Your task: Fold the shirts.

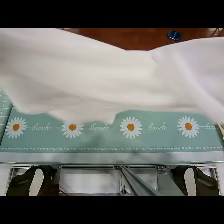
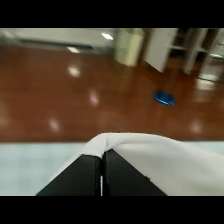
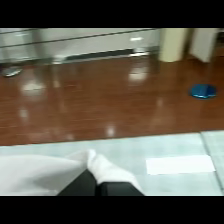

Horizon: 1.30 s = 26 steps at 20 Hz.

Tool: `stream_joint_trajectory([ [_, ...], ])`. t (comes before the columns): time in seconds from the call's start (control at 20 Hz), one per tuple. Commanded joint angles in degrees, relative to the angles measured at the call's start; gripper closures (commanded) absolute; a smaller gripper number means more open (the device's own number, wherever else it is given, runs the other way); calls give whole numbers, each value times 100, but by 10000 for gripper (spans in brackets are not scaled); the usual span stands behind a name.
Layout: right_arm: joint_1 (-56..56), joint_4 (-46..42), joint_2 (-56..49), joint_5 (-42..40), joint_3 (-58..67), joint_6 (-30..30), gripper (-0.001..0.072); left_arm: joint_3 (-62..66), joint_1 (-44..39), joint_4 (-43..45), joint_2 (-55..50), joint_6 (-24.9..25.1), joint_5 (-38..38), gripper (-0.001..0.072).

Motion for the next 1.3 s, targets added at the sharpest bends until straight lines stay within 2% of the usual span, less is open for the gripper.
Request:
stream_joint_trajectory([
  [0.0,321,-1261,374,662,20,470,690,940,-946,2385,308,-452,72,684],
  [0.1,455,-1305,372,1082,17,509,690,935,-1480,2822,437,-538,-127,684],
  [0.25,463,-1471,372,1582,-48,603,690,739,-1801,3318,446,-728,-931,684],
  [0.45,461,-844,372,2157,-1080,586,690,-503,-1952,3001,444,-785,-1178,684],
  [0.55,461,-444,372,2111,-1941,450,690,-1508,-1952,2573,424,-785,-1158,684],
  [0.7,461,-282,363,1523,-3340,291,690,-3121,-1952,2068,234,-782,-992,684],
  [0.8,463,-208,151,896,-4142,98,690,-4063,-1952,1716,-44,-693,-522,684],
  [0.9,461,31,-492,142,-4538,-195,690,-4642,-1952,1423,-522,-629,162,684],
  [1.1,461,540,-2503,-964,-4293,-640,690,-4658,-1952,1189,-2015,-632,1176,684],
  [1.25,461,1012,-3965,-1257,-3897,-695,689,-4374,-1952,754,-3161,-608,1298,683],
])
